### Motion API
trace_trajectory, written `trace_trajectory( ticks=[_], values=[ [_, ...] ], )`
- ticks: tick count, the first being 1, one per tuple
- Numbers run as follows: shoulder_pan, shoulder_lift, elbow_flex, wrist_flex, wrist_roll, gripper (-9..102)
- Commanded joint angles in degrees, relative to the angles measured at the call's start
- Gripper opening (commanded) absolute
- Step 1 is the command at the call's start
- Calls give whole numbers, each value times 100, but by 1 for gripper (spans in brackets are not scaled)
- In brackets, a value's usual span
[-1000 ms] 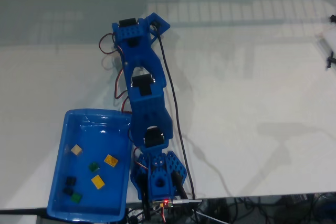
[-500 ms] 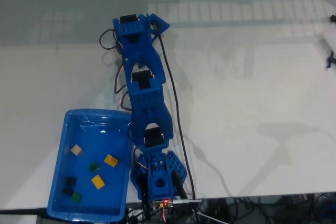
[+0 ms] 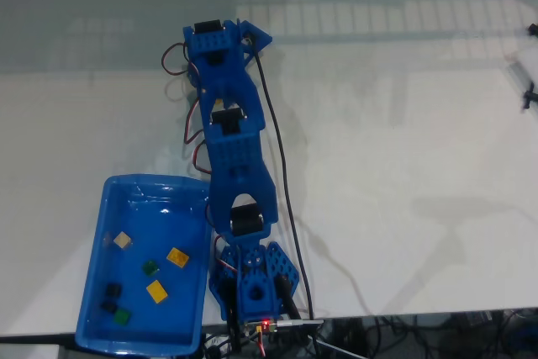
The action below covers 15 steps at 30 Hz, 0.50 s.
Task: Pick up all the lego then put into the bin
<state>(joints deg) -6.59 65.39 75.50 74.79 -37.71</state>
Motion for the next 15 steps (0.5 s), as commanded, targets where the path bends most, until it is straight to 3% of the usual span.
trace_trajectory(
  ticks=[1,15],
  values=[
    [-9,18,-369,26,-62,29],
    [-18,-316,-686,149,-132,20]
  ],
)
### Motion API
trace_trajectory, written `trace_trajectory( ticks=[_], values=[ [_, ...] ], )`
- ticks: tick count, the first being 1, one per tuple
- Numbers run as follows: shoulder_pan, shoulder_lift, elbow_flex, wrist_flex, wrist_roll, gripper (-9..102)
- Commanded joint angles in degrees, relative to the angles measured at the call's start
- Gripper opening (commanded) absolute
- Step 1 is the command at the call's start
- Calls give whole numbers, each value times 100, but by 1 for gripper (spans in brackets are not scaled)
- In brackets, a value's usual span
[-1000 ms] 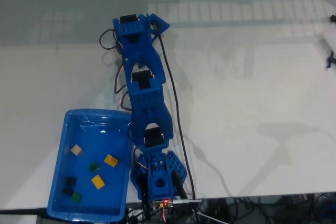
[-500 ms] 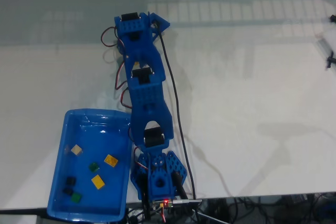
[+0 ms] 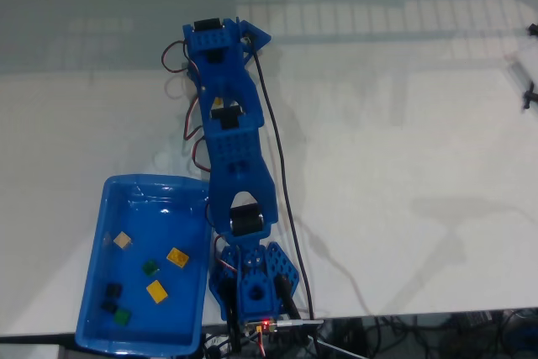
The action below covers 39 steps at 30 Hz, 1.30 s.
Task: Pick up all the lego then put into the bin
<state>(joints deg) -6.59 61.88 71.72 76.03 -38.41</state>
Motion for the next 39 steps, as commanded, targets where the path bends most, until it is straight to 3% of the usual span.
trace_trajectory(
  ticks=[1,10,17,22,27,31,35,39],
  values=[
    [-18,18,-325,26,-62,18],
    [-26,-149,-457,35,-18,0],
    [-53,35,-457,-18,79,0],
    [-387,1705,-88,-44,466,0],
    [-1978,4307,905,123,281,0],
    [-3885,5906,1775,879,-44,1],
    [-5713,6935,2725,1459,-132,2],
    [-6882,7629,3630,1661,-193,2]
  ],
)
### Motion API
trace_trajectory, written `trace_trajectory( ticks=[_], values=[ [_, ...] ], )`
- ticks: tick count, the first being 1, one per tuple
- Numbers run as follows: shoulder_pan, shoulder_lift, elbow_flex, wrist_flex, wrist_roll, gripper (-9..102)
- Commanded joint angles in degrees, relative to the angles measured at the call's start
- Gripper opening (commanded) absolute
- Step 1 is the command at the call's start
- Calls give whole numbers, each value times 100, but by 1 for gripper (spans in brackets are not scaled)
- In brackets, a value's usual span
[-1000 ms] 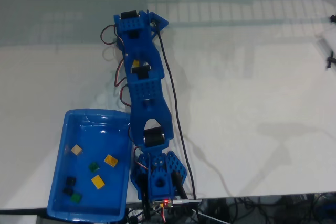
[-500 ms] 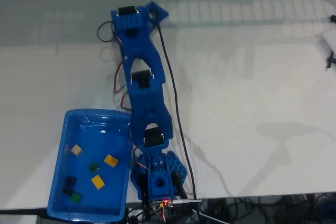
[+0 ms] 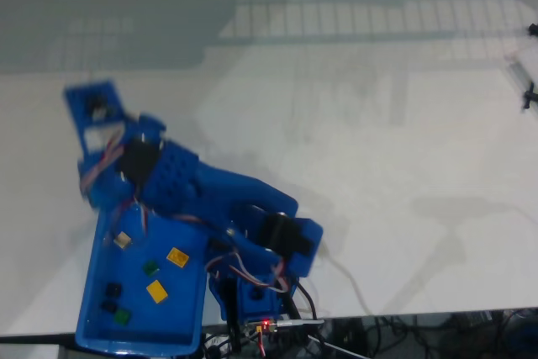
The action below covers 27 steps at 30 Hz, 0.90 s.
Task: Pick up all the lego then put into the bin
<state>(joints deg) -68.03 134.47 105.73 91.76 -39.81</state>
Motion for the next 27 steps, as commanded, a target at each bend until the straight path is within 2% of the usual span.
trace_trajectory(
  ticks=[1,6,12,14,19,27],
  values=[
    [-932,466,422,132,-97,2],
    [-1468,765,1213,176,-369,2],
    [-1617,809,1397,220,-352,2],
    [-1600,826,1380,237,-343,6],
    [-1318,958,1266,422,-510,29],
    [-1011,1037,1099,580,-615,33]
  ],
)
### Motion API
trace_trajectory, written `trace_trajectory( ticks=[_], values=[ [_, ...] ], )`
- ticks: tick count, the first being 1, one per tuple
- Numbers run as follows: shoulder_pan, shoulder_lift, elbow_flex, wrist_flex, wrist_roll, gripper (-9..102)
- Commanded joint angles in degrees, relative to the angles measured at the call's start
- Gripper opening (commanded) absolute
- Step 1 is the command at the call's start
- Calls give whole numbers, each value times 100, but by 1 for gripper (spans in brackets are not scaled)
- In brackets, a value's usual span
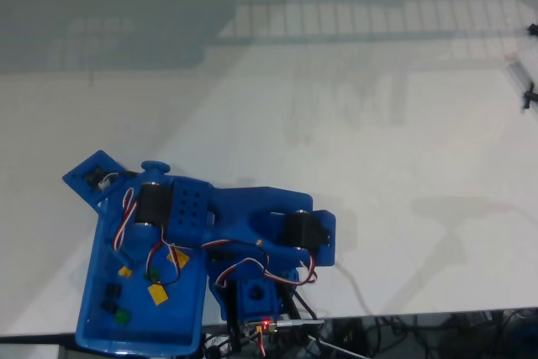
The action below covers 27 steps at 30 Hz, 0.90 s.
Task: Pick up all the lego then put into the bin
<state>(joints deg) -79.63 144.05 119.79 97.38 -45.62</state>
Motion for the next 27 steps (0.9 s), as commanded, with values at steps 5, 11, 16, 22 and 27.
trace_trajectory(
  ticks=[5,11,16,22,27],
  values=[
    [1863,-9,-976,-510,-26,25],
    [5713,-396,-879,-3349,1389,0],
    [7093,79,536,-4157,598,0],
    [7910,817,2900,-4922,-1011,0],
    [8262,1863,4482,-4896,-2188,0]
  ],
)
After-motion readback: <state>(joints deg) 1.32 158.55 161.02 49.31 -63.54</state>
